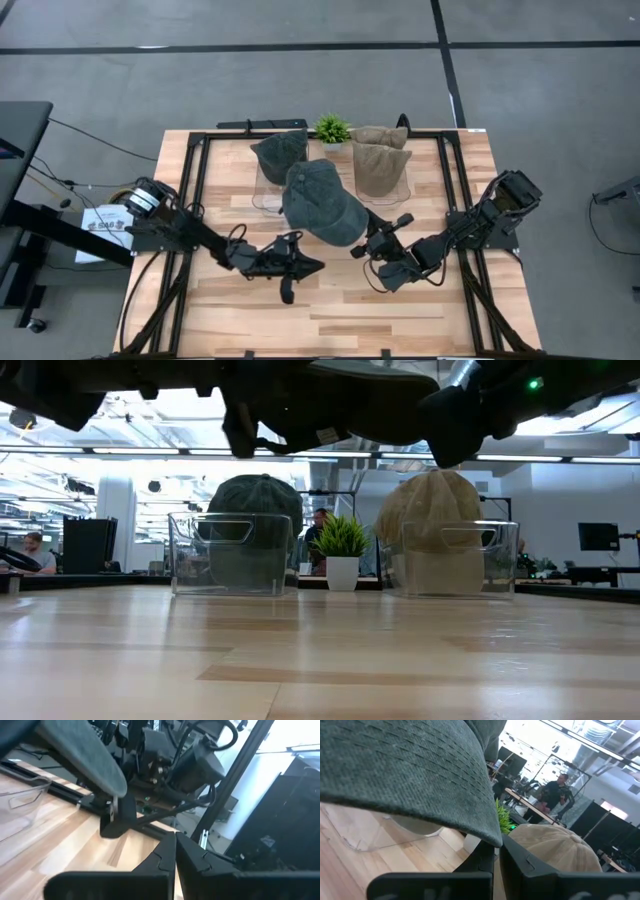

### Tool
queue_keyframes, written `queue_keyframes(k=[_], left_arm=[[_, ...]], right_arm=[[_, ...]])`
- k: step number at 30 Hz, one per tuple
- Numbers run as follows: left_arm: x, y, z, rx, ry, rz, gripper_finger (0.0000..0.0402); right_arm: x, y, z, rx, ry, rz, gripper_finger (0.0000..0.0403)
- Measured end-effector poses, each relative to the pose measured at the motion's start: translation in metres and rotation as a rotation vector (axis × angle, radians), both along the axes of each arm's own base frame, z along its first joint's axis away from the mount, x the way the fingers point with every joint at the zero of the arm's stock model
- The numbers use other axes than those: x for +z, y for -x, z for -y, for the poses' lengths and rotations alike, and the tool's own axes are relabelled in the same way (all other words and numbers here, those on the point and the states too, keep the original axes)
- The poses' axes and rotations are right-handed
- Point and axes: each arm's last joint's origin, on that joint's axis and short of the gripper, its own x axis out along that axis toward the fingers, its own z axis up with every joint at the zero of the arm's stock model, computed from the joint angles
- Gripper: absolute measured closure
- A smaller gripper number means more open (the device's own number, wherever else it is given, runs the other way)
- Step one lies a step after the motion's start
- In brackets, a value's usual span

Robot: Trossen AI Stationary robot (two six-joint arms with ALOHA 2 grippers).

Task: Pick & Place hat
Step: Put the black cap into the left transparent container

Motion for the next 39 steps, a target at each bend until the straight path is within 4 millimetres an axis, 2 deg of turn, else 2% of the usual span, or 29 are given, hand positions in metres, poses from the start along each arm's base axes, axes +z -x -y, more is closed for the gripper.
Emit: queue_keyframes(k=[7, 24, 27, 35, 39], left_arm=[[0.006, -0.007, -0.004, 0.016, 0.020, 0.022, 0.0395], [0.001, -0.019, -0.029, 0.060, 0.003, -0.029, 0.0392], [-0.001, -0.020, -0.030, 0.055, 0.000, -0.048, 0.0368], [-0.003, -0.020, -0.029, 0.054, -0.006, -0.062, 0.0256], [-0.003, -0.020, -0.030, 0.063, 0.000, -0.062, 0.0219]], right_arm=[[0.000, 0.000, 0.000, 0.000, 0.005, -0.009, 0.0401], [0.000, 0.000, 0.000, 0.001, 0.026, -0.042, 0.0401], [0.000, 0.000, 0.000, 0.001, 0.029, -0.046, 0.0401], [0.000, 0.000, 0.000, 0.001, 0.029, -0.046, 0.0400], [0.000, 0.000, 0.000, 0.001, 0.025, -0.040, 0.0401]])
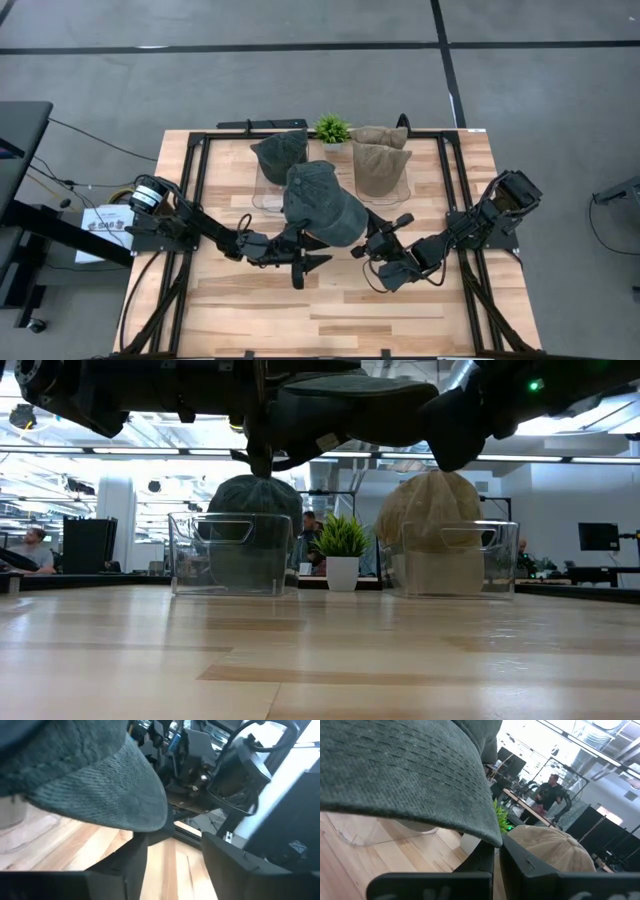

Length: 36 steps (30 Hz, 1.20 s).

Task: Pick & Place hat
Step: Put the black cap into the left transparent container

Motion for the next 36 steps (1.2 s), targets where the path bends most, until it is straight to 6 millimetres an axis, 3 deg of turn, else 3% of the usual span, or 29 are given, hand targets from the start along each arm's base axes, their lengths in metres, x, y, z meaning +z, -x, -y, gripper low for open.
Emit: queue_keyframes(k=[7, 18, 23, 30, 36], left_arm=[[0.001, -0.001, -0.007, 0.126, 0.012, 0.008, 0.0202], [0.010, -0.004, -0.019, 0.174, 0.055, 0.095, 0.0219], [0.010, -0.004, -0.018, 0.152, 0.046, 0.097, 0.0260], [0.011, -0.004, -0.015, 0.065, -0.008, 0.104, 0.0381], [0.024, 0.000, -0.014, -0.031, -0.068, 0.133, 0.0383]], right_arm=[[0.001, 0.000, 0.000, 0.000, -0.008, 0.013, 0.0401], [0.001, 0.000, 0.000, 0.000, -0.013, 0.020, 0.0401], [0.001, 0.000, 0.000, 0.001, -0.013, 0.020, 0.0397], [-0.001, -0.003, -0.002, 0.096, -0.050, -0.024, 0.0372], [-0.001, -0.003, -0.002, 0.127, -0.038, -0.066, 0.0368]])
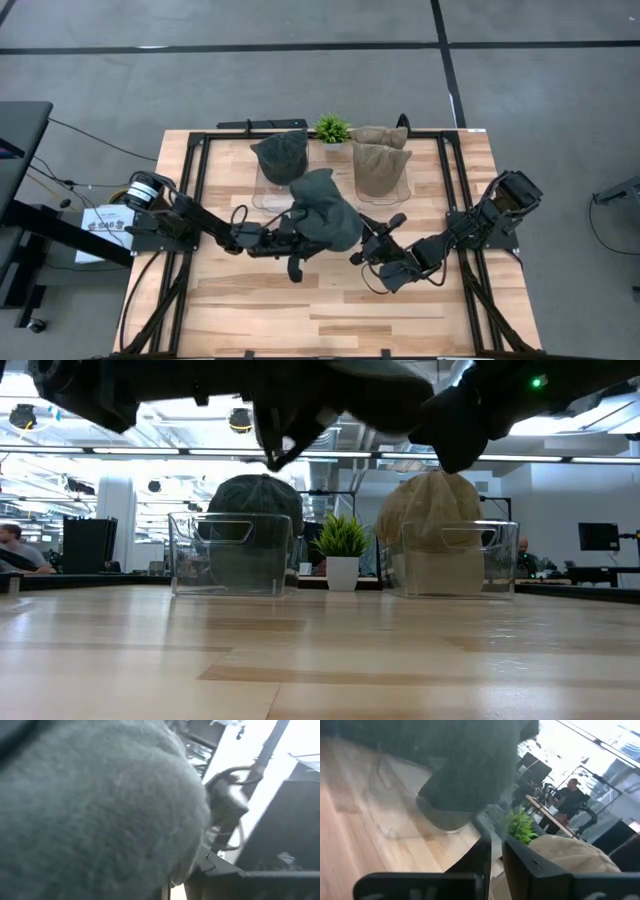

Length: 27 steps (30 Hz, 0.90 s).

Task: Pick & Place hat
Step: Put the black cap into the left transparent container

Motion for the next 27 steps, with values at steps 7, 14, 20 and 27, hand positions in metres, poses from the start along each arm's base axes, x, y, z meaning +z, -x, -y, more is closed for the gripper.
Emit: queue_keyframes(k=[7, 14, 20, 27], left_arm=[[0.022, 0.016, 0.008, -0.125, -0.123, -0.080, 0.0383], [0.028, 0.045, 0.031, -0.244, -0.219, -0.277, 0.0387], [0.016, 0.068, 0.058, -0.352, -0.295, -0.409, 0.0379], [0.003, 0.088, 0.079, -0.339, -0.330, -0.487, 0.0387]], right_arm=[[-0.001, 0.001, -0.002, 0.024, 0.038, -0.059, 0.0344], [-0.001, 0.003, -0.003, -0.024, 0.075, -0.060, 0.0283], [0.003, 0.007, -0.006, -0.092, 0.094, -0.012, 0.0256], [0.011, 0.010, -0.008, -0.084, 0.072, 0.019, 0.0273]])
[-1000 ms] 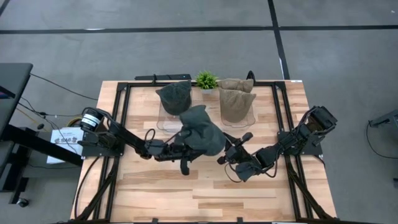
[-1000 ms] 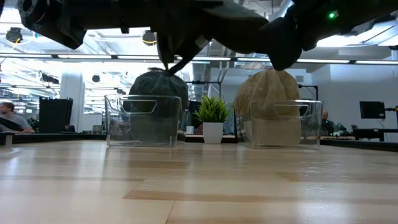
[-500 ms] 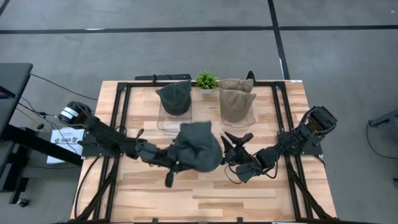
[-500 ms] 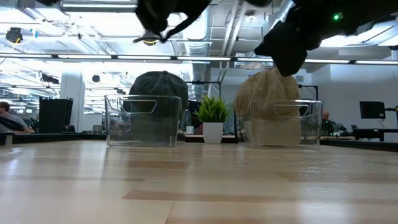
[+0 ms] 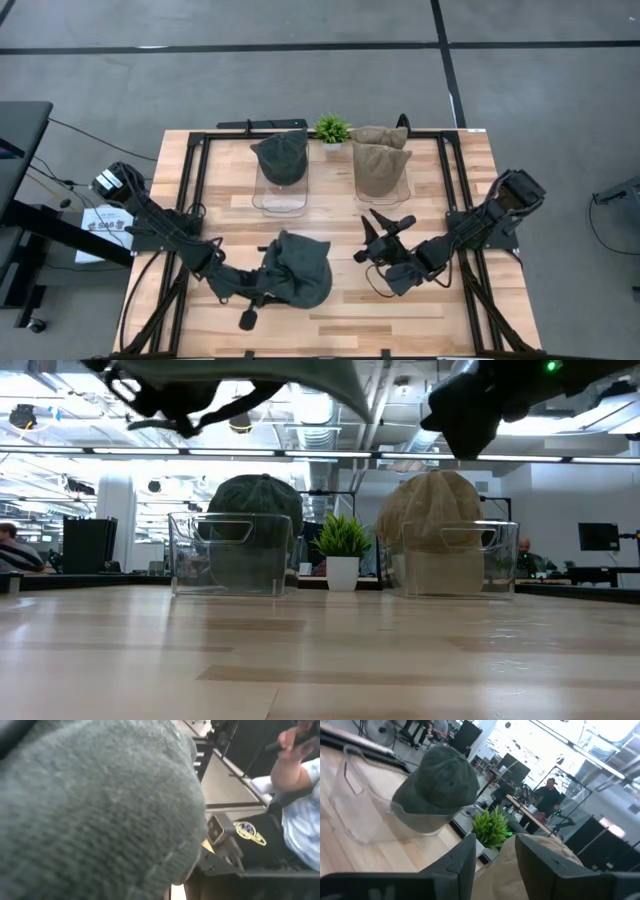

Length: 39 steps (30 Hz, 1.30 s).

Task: Pick & Place hat
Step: Put the black cap into the left transparent container

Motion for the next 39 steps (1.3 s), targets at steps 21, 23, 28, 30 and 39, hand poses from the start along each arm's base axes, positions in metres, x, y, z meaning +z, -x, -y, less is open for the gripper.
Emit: queue_keyframes(k=[21, 23, 28, 30, 39], left_arm=[[-0.040, 0.023, -0.010, 0.155, 0.013, -0.078, 0.0388], [-0.040, 0.022, -0.010, 0.155, 0.014, -0.077, 0.0387], [-0.038, 0.022, -0.009, 0.145, 0.012, -0.055, 0.0381], [-0.037, 0.021, -0.009, 0.143, 0.011, -0.050, 0.0385], [-0.036, 0.021, -0.009, 0.136, 0.001, -0.037, 0.0380]], right_arm=[[0.126, -0.009, -0.029, 0.763, -0.202, -0.049, 0.0336], [0.142, -0.015, -0.023, 0.860, -0.303, -0.120, 0.0331], [0.161, -0.044, -0.007, 1.016, -0.510, -0.272, 0.0305], [0.164, -0.057, -0.001, 1.051, -0.555, -0.316, 0.0290], [0.143, -0.109, 0.010, 1.081, -0.613, -0.485, 0.0207]])
